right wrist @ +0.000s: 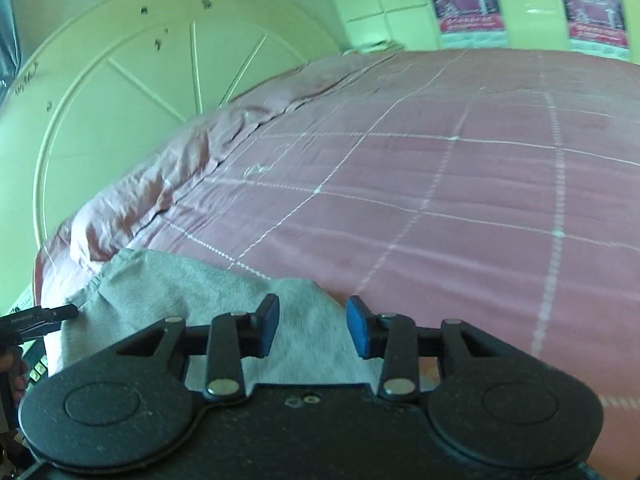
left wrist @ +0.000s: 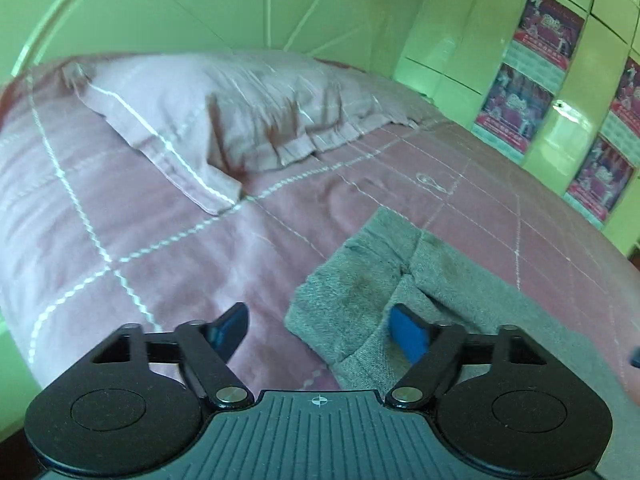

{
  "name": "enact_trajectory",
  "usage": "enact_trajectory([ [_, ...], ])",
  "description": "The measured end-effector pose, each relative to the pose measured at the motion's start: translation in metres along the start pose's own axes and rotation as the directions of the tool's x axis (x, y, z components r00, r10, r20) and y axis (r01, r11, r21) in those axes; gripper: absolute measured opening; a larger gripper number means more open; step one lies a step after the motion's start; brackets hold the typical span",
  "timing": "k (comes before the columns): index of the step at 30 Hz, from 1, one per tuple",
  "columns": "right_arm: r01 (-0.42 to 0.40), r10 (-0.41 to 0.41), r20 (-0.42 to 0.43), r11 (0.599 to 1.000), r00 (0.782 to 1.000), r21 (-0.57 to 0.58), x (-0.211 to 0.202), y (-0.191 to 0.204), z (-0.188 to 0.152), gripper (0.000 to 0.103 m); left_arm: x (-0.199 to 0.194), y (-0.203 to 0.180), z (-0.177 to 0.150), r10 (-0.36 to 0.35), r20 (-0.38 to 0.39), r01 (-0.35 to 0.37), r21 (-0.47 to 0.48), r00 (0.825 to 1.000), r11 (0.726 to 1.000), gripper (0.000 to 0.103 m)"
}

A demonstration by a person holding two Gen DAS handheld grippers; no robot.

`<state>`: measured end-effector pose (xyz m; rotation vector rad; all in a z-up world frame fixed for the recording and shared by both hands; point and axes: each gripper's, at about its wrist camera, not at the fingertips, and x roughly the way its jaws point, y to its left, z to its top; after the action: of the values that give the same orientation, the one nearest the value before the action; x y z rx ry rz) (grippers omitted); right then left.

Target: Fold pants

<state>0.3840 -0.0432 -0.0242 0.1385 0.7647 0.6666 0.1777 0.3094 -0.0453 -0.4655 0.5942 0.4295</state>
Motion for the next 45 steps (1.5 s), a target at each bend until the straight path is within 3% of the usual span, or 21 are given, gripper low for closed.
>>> enact_trajectory([
  [2,-0.002,0.001,-0.041,0.999,0.999,-0.032,0.020,0.000,0.004,0.030,0.008,0.002,0.000,-0.041,-0.017,0.041,-0.002,0.999,0.999,0.059],
  [7,-0.043,0.039,-0.130,0.999,0.991,-0.025,0.049,-0.013,0.006,0.032,0.019,0.005,-0.002,-0.087,-0.019,0.087,-0.028,0.996,0.996,0.057],
  [10,-0.106,0.103,-0.159,0.994,0.982,-0.013,0.053,-0.015,0.004,0.021,0.023,0.012,-0.003,-0.112,-0.017,0.111,-0.060,0.994,0.992,0.057],
  [11,-0.123,0.118,-0.150,0.992,0.981,-0.023,0.054,-0.011,0.005,0.011,0.024,0.013,-0.003,-0.115,-0.014,0.114,-0.061,0.993,0.992,0.057],
  [13,-0.148,0.142,-0.147,0.988,0.979,-0.033,0.055,-0.006,0.005,0.008,0.024,0.011,-0.004,-0.118,-0.004,0.118,-0.042,0.993,0.992,0.054],
  [17,-0.136,0.129,-0.171,0.990,0.977,-0.027,0.070,-0.004,0.004,0.013,0.024,0.010,-0.003,-0.121,0.005,0.121,-0.047,0.993,0.992,0.054],
  [20,-0.119,0.108,-0.159,0.991,0.981,-0.065,0.072,0.004,0.005,0.001,0.024,0.011,-0.003,-0.124,-0.003,0.123,-0.033,0.992,0.992,0.050],
  [23,-0.098,0.088,-0.097,0.989,0.991,-0.111,0.060,0.016,0.012,0.000,0.015,0.013,-0.002,-0.150,0.039,0.151,-0.033,0.988,0.988,0.036],
  [26,-0.075,0.072,-0.033,0.993,0.997,-0.092,0.053,0.014,0.017,0.000,0.008,0.010,-0.002,-0.150,0.090,0.150,0.003,0.985,0.989,0.035],
  [28,-0.018,0.007,-0.121,0.996,0.993,-0.091,0.075,0.007,0.007,0.000,0.019,0.018,-0.008,-0.130,0.044,0.132,-0.039,0.991,0.991,0.035],
  [29,-0.008,-0.003,-0.141,0.997,0.990,-0.080,0.084,0.003,-0.002,0.000,0.022,0.024,-0.011,-0.139,0.036,0.141,-0.061,0.990,0.988,0.037],
  [31,-0.005,0.000,-0.097,0.999,0.995,-0.054,0.082,0.000,-0.006,0.001,0.023,0.031,-0.013,-0.156,0.024,0.157,-0.088,0.987,0.984,0.040],
  [33,0.009,-0.009,-0.070,1.000,0.997,-0.006,0.072,-0.006,-0.005,0.011,0.021,0.033,-0.010,-0.151,0.016,0.151,-0.077,0.988,0.986,0.051],
  [35,0.033,-0.036,0.044,0.998,0.998,0.056,0.039,-0.010,-0.002,0.011,0.011,0.034,-0.005,-0.140,0.025,0.141,-0.074,0.990,0.987,0.059],
  [38,0.026,-0.033,0.116,0.998,0.993,0.057,-0.006,-0.004,-0.005,0.010,-0.023,0.009,0.000,-0.062,0.117,0.053,0.082,0.991,0.995,0.059],
  [40,0.052,-0.054,0.114,0.998,0.992,0.021,-0.024,0.006,-0.013,0.011,-0.036,-0.013,-0.002,-0.091,0.125,0.071,0.154,0.988,0.986,0.059],
  [43,0.045,-0.046,0.063,0.999,0.997,0.017,-0.027,0.021,-0.033,0.013,-0.036,-0.057,-0.019,-0.138,0.104,0.103,0.291,0.985,0.951,0.077],
  [45,0.089,-0.089,0.002,0.996,0.996,0.019,-0.018,0.027,-0.048,0.013,-0.027,-0.082,-0.036,-0.141,0.075,0.103,0.379,0.987,0.920,0.081],
])
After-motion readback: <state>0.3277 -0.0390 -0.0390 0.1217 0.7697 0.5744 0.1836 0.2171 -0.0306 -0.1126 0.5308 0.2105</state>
